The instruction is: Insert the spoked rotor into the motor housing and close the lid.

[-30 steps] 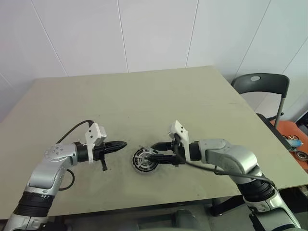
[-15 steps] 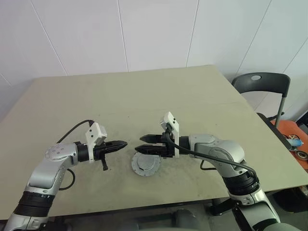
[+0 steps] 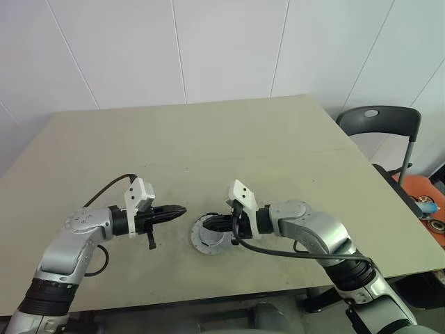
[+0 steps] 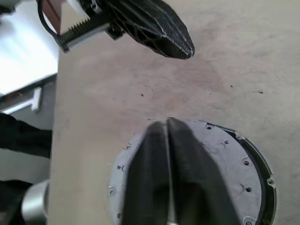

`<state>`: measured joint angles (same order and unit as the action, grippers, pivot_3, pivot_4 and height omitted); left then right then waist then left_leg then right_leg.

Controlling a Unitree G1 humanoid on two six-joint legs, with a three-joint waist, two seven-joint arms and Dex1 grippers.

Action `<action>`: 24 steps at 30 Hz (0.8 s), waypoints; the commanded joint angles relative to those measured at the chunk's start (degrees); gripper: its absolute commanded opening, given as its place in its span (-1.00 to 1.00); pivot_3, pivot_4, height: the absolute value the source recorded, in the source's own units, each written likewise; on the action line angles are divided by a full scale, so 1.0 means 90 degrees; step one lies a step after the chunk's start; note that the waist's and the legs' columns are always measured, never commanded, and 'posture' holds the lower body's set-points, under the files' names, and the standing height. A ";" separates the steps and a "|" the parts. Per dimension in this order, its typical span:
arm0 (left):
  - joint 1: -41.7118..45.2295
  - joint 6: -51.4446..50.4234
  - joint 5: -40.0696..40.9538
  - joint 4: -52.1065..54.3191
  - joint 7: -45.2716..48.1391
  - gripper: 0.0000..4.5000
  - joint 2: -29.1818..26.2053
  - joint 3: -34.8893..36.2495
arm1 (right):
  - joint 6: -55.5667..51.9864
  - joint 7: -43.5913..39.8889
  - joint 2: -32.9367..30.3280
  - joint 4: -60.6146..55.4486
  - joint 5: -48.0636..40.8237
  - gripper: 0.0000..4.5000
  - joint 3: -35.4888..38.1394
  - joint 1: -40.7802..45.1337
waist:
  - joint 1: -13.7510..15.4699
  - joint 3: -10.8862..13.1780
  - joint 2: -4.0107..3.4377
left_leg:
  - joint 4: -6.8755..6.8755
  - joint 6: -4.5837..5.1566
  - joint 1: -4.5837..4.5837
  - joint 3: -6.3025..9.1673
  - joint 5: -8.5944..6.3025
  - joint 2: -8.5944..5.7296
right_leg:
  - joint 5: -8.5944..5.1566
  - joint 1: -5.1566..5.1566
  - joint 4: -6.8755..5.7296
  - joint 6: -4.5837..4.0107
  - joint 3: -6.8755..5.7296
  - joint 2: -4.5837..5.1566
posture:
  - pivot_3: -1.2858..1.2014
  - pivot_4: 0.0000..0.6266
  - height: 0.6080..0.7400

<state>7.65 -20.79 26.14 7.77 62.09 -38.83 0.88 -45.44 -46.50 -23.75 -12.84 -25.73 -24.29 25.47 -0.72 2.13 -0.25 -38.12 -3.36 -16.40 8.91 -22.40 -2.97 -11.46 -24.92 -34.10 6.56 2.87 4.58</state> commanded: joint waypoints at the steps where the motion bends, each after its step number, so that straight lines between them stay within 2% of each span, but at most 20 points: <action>1: 0.0071 0.0084 0.0037 0.0111 -0.0014 -1.00 -0.0068 0.0165 | 0.0177 0.0033 0.0110 -0.0068 0.0143 -0.55 0.0006 0.0009 | 0.0004 0.0000 0.0000 | 0.0000 0.0000 0.0000 0.0000 0.0000 0.0000 | 0.0000 0.0000 0.0000 0.0000 0.0000 0.0000 | 0.03 -1.00 1.00; 12: 0.0059 0.0508 -0.0083 -0.0380 0.0154 -1.00 -0.0040 0.0160 | 0.0399 -0.0010 -0.0028 -0.0007 0.0912 0.98 -0.0476 -0.0252 | 0.0002 -0.0002 0.0003 | 0.0000 -0.0001 0.0003 -0.0001 0.0000 0.0000 | 0.0000 0.0003 0.0000 0.0000 0.0000 0.0000 | 0.03 -1.00 1.00; 20: 0.0026 0.0562 -0.0086 -0.0374 0.0133 -1.00 -0.0045 0.0158 | 0.0483 -0.0005 0.0016 0.0008 0.1212 0.98 -0.0674 -0.0389 | -0.0002 -0.0005 0.0004 | -0.0001 -0.0001 0.0007 0.0000 0.0000 0.0000 | 0.0000 0.0007 -0.0002 -0.0001 0.0000 0.0000 | 0.03 -1.00 1.00; 24: 0.0038 0.0532 -0.0070 -0.0333 0.0120 -1.00 -0.0062 0.0170 | 0.0485 -0.0013 0.0087 0.0042 0.1241 0.46 -0.0608 -0.0386 | 0.0000 -0.0005 0.0004 | -0.0001 -0.0001 0.0010 0.0000 0.0000 0.0000 | 0.0000 0.0009 -0.0002 0.0000 0.0000 0.0000 | 0.03 -1.00 1.00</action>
<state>7.46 -16.77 25.42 3.50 63.30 -38.79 0.96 -40.62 -46.37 -23.41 -12.68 -14.81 -28.93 22.45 -0.72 2.08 -0.21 -38.12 -3.37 -16.31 8.91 -22.39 -2.97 -11.47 -24.84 -34.12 6.55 2.87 4.57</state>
